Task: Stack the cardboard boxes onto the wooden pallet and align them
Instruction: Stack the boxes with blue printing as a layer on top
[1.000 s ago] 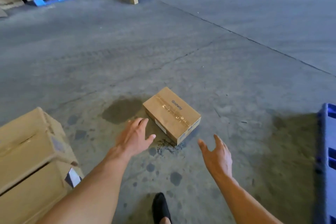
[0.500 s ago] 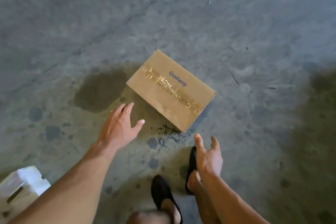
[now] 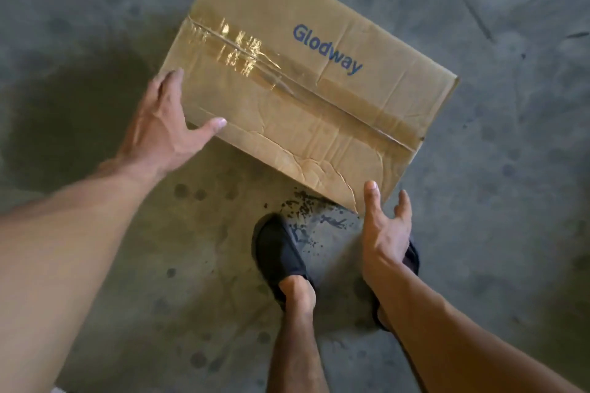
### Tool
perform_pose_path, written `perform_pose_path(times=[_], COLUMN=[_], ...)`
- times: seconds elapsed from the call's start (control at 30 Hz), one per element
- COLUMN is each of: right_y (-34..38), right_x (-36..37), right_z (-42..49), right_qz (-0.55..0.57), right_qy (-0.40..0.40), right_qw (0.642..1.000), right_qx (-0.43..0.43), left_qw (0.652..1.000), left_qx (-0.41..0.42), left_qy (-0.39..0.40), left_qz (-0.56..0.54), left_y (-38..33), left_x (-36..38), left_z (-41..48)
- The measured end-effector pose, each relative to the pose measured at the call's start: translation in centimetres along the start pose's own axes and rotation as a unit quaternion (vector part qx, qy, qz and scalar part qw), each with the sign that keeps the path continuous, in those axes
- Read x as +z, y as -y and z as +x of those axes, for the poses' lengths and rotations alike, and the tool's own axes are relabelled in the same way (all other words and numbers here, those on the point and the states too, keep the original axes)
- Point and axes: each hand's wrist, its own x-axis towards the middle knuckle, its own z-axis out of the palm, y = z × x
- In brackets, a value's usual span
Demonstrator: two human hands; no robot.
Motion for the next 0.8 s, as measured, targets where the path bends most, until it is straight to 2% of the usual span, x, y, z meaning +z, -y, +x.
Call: perform_pose_path(times=[0.27,0.43,0.53,0.6,0.73,0.8], right_y=[-2.7,-3.3,-3.4,-3.1,-0.4,2.2], right_x=[4.3,5.7,5.8,5.6,3.8,1.9], right_z=[2.8,3.6,3.8,4.0,4.8,5.1], right_qz=[0.108,0.159,0.206,0.214,0.213,0.203], right_qy=[-0.061,-0.071,-0.065,-0.065,-0.071,-0.063], right_qw=[0.991,0.983,0.973,0.971,0.973,0.977], right_qx=[0.052,0.059,0.079,0.082,0.046,0.016], left_qw=[0.998,0.987,0.953,0.931,0.934,0.92], left_qx=[-0.021,-0.083,-0.09,-0.099,-0.089,-0.091], left_qy=[-0.061,-0.037,0.001,0.02,-0.017,-0.031], left_qz=[-0.019,-0.132,-0.289,-0.35,-0.346,-0.379], left_y=[4.7,7.5,8.3,8.2,7.7,6.8], left_x=[3.2,2.9,3.4,3.6,4.0,3.9], left_z=[5.1,8.1,9.4,9.6,8.2,6.9])
